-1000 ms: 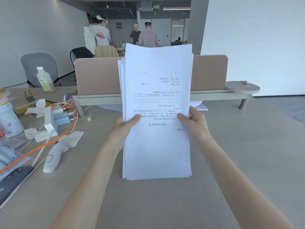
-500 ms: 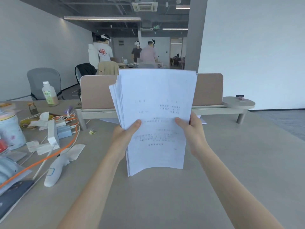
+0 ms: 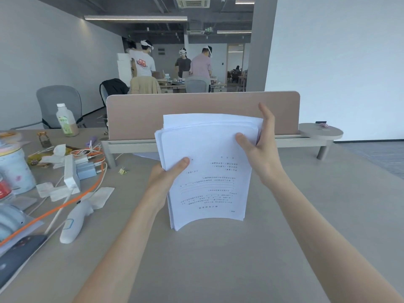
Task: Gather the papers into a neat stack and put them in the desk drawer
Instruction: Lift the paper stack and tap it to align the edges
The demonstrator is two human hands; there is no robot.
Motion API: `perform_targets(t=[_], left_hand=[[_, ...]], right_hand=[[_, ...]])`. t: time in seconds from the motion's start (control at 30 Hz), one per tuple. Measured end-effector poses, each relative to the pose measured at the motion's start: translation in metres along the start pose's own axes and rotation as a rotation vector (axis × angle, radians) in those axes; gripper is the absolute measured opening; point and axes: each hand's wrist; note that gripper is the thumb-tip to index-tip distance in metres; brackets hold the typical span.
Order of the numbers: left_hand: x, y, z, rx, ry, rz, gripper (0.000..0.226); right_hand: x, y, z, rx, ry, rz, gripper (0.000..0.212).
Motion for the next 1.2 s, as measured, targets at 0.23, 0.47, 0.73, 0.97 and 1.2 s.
perform_targets(t=[0.23, 0.47, 0.73, 0.97, 1.2], left_hand=[[-0.005, -0.002, 0.001, -0.013, -0.022, -0.024, 0.033], [-0.001, -0.003, 0.002, -0.014, -0.029, -0.019, 0.03], [0.005, -0.005, 0.001, -0.049, -0.024, -0.018, 0.02], [0.001, -0.004, -0.026, -0.055, 0.053, -0.041, 0.026], [0.006, -0.008, -0.028, -0.032, 0.024, -0.014, 0.037]], right_hand=[[0.013, 0.002, -0.003, -0.313, 0.212, -0.06, 0.053], [0.013, 0.0, 0.001, -0.332, 0.194, -0.043, 0.035], [0.013, 0.0, 0.002, -0.281, 0.107, -0.084, 0.055], [-0.028, -0.01, 0.046, 0.252, -0.397, -0.034, 0.043], [-0.037, -0.021, 0.063, 0.257, -0.433, 0.002, 0.032]])
Point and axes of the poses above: each hand's wrist, its own x-axis towards the middle knuckle, its own y-axis out of the back of the hand, z = x × y, and after that the axes turned 3 degrees about z, right-handed
